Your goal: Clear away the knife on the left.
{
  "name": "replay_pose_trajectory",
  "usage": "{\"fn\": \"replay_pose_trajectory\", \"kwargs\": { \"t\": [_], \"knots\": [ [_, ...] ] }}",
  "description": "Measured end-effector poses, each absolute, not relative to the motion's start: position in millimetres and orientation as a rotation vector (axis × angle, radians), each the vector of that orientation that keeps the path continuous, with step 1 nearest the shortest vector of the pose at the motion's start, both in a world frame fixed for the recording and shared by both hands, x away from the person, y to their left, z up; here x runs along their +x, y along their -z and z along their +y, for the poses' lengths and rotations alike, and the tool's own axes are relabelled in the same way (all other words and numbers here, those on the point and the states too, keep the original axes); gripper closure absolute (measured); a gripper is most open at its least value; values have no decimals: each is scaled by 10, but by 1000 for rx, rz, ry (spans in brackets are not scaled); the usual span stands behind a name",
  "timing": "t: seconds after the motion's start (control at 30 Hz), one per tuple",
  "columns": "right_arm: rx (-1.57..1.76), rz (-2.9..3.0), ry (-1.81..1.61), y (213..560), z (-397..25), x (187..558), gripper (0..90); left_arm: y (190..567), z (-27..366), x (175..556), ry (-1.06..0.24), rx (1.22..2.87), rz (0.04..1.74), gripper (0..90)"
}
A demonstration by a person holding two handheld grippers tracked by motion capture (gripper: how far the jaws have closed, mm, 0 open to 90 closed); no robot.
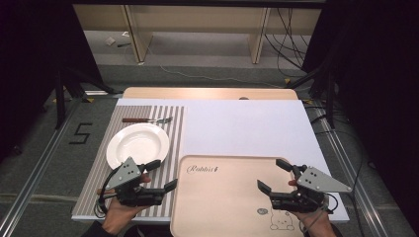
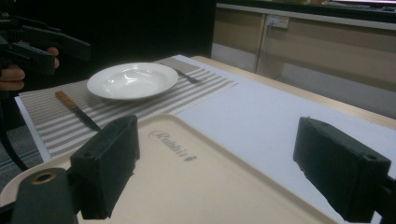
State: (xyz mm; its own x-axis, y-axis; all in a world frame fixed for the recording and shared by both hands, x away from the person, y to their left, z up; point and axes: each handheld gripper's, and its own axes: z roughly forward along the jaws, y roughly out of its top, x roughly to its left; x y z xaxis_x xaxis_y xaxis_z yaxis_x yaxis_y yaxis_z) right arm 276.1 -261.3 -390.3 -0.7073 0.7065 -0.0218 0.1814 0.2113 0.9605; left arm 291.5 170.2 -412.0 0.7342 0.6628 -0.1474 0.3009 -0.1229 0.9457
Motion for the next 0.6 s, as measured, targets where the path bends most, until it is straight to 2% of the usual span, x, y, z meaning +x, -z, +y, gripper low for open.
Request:
{"fn": "replay_pose_trajectory", "kwargs": {
  "t": [0.6],
  "knots": [
    [827, 2031, -1516, 3908, -2634, 2770, 155, 4117, 1705, 2953, -362, 1733, 765, 157]
  ]
}}
